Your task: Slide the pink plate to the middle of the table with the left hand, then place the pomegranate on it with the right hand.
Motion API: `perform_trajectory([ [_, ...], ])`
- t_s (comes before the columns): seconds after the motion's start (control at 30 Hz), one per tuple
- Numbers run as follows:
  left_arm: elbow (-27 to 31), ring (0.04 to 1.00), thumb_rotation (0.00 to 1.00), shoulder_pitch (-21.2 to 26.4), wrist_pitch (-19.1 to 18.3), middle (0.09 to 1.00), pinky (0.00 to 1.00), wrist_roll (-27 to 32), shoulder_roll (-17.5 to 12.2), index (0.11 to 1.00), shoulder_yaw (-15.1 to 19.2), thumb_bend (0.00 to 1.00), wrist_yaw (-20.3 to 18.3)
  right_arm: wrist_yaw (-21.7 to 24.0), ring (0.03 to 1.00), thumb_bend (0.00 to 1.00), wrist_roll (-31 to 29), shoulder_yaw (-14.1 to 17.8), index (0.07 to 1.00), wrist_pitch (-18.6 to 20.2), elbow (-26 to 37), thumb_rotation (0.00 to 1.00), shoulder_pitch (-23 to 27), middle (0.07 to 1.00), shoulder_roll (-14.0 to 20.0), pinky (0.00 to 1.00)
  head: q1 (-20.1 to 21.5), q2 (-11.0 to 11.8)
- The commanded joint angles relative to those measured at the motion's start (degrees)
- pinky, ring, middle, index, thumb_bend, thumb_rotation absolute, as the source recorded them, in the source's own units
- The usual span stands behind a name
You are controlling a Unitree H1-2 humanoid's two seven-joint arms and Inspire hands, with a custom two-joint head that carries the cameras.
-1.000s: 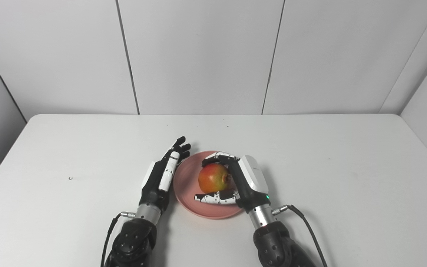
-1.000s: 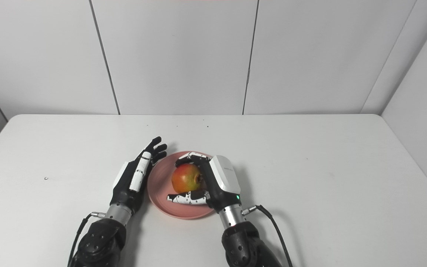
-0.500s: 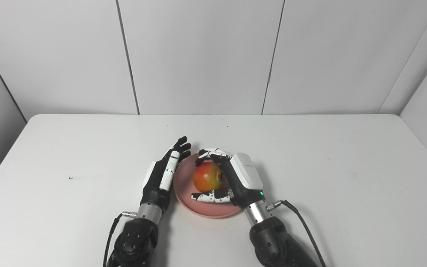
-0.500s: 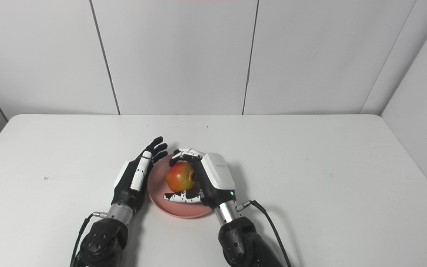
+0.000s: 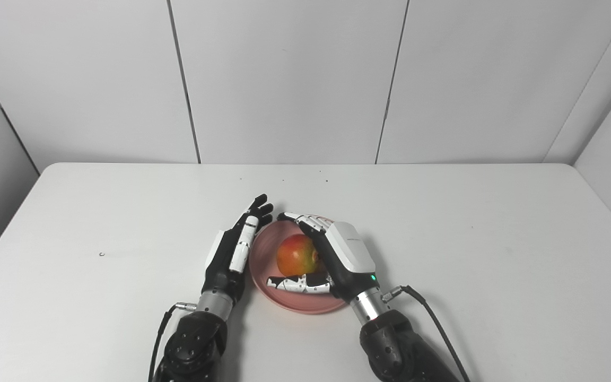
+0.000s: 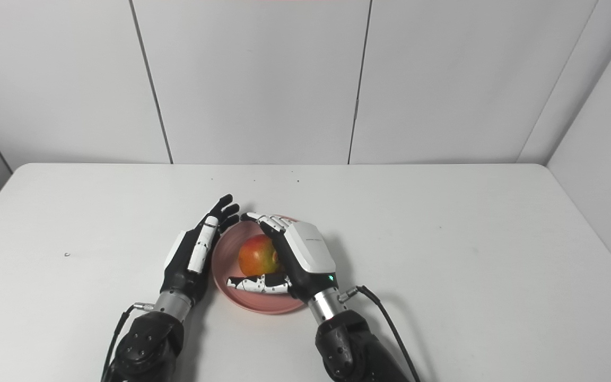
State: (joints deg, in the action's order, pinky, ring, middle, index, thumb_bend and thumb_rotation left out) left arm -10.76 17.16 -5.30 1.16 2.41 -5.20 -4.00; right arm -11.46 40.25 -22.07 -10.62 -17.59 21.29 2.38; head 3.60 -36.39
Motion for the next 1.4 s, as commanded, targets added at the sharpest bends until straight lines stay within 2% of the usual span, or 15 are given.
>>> perform_trajectory([
  [0.0, 0.6, 0.925, 1.0, 1.1, -1.5, 0.918, 0.89, 0.3, 0.5, 0.897, -0.5, 0.35, -0.9, 0.7, 0.841, 0.6, 0.2, 0.3, 0.803, 1.8, 0.6, 0.47, 0.1, 0.831, 0.4, 0.86, -0.1, 0.0],
  [0.3, 1.0, 0.943, 1.0, 1.1, -2.6, 0.949, 0.9, 0.6, 0.8, 0.935, -0.2, 0.37, -0.8, 2.0, 0.867, 0.6, -0.2, 0.6, 0.868, 3.2, 1.6, 0.49, -0.4, 0.871, 0.3, 0.87, -0.1, -0.1],
  [0.57, 0.8, 0.923, 1.0, 1.0, -1.8, 0.919, 0.9, -0.5, 0.6, 0.904, -0.5, 0.36, -0.3, 1.3, 0.916, 0.64, -2.3, 1.7, 0.944, 1.8, 2.1, 0.67, -1.2, 0.931, -0.5, 0.89, -0.1, -0.2],
  [0.73, 0.8, 0.911, 1.0, 1.0, -1.4, 0.905, 0.89, -1.7, 0.3, 0.9, -0.9, 0.37, 0.1, -1.5, 0.946, 0.64, -3.6, 2.6, 0.99, -1.5, 2.6, 0.75, -2.0, 0.971, -1.1, 0.89, -0.1, -0.3],
  [0.93, 1.1, 0.922, 1.0, 1.0, -2.4, 0.907, 0.9, -2.5, 0.1, 0.906, -1.2, 0.38, 0.2, -6.8, 0.96, 0.62, -2.9, 3.3, 1.0, -4.9, 4.3, 0.85, -2.6, 0.991, -2.0, 0.89, -0.1, -0.3],
  [1.13, 0.6, 0.931, 1.0, 1.1, -1.6, 0.914, 0.91, -1.8, 0.0, 0.908, -1.0, 0.38, -0.3, -9.8, 0.953, 0.61, -3.1, 3.9, 1.0, -6.7, 5.7, 0.87, -2.8, 0.988, -3.0, 0.89, -0.1, -0.4],
  [1.37, 0.5, 0.924, 1.0, 1.1, -1.0, 0.917, 0.88, -0.7, 0.5, 0.901, -0.5, 0.36, -0.3, -12.7, 0.943, 0.61, -3.7, 4.8, 0.998, -9.9, 5.8, 0.88, -3.0, 0.979, -3.7, 0.89, -0.1, -0.5],
])
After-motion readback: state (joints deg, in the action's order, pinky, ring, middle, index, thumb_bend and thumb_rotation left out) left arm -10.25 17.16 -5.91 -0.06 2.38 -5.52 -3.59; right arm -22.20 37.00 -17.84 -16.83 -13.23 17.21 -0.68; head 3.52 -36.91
